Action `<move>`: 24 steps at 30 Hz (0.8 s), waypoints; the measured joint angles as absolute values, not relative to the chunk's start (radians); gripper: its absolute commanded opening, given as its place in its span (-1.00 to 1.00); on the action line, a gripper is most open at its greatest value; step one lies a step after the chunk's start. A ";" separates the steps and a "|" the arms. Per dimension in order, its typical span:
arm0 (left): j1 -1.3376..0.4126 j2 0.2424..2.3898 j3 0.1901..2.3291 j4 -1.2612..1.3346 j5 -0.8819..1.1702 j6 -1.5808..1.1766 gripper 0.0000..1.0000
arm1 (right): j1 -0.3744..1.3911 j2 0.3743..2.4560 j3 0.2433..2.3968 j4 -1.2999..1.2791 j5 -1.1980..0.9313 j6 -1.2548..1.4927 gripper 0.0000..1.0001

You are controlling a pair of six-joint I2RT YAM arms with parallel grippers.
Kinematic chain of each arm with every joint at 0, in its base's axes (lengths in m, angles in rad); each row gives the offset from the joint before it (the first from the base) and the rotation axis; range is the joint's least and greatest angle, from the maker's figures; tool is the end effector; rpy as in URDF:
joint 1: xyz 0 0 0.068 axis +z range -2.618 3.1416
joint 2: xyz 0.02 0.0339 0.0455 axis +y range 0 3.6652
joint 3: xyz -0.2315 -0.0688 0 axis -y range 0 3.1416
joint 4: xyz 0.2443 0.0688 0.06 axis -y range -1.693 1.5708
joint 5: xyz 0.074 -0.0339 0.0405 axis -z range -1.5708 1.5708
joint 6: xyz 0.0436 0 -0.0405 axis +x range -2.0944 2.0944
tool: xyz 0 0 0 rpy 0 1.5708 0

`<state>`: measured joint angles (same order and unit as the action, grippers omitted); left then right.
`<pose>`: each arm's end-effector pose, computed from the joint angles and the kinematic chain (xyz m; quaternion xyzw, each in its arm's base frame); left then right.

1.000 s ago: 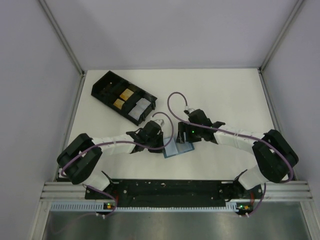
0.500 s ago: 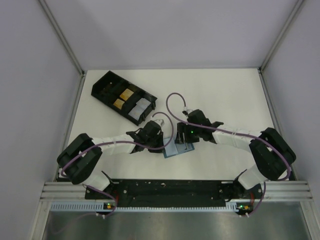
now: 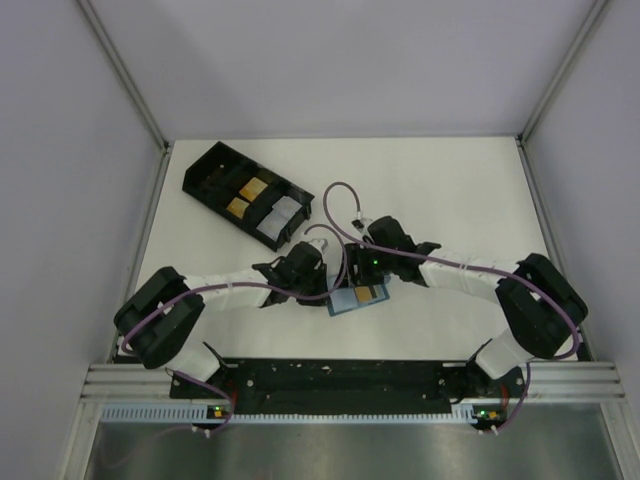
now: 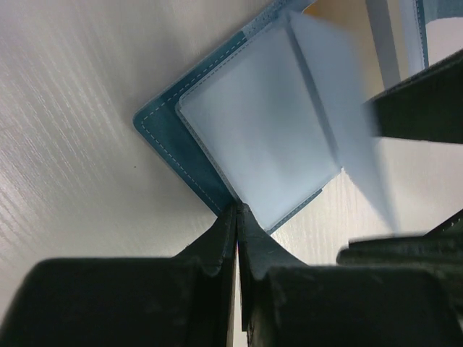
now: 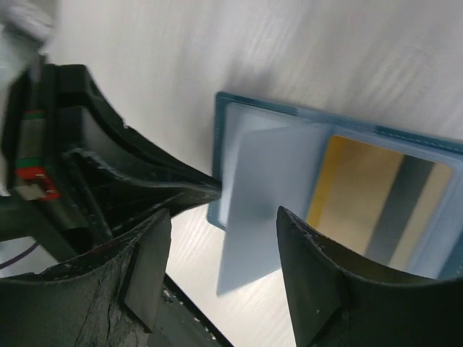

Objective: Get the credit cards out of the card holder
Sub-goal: Remove the credit card from the card holder.

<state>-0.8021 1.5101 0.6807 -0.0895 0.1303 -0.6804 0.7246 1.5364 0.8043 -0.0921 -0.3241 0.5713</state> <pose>0.1950 -0.2097 0.1117 0.0783 0.9423 -0.2612 0.1940 0.2245 0.2173 0.1415 -0.1290 0.9117 0.3370 0.1963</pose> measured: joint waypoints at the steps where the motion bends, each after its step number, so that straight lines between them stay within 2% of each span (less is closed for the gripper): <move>1: -0.803 1.510 0.677 -0.080 0.131 -0.683 -0.90 | 0.731 1.536 0.815 -0.086 -0.337 0.578 0.20; 11: -0.807 1.376 0.575 -0.034 0.084 -0.743 -0.88 | 0.763 1.570 0.841 -0.008 -0.394 0.626 0.17; 17: -0.807 1.306 0.537 -0.023 0.047 -0.778 -0.84 | 0.763 1.570 0.841 -0.053 -0.315 0.609 0.09; 24: -0.807 1.192 0.566 -0.039 0.057 -0.785 -0.67 | 0.723 1.505 0.821 -0.105 -0.217 0.568 0.02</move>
<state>-0.8070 1.1923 0.5663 -0.0387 0.0566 -0.7845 0.7227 1.5047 0.8211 -0.1051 -0.2173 0.5678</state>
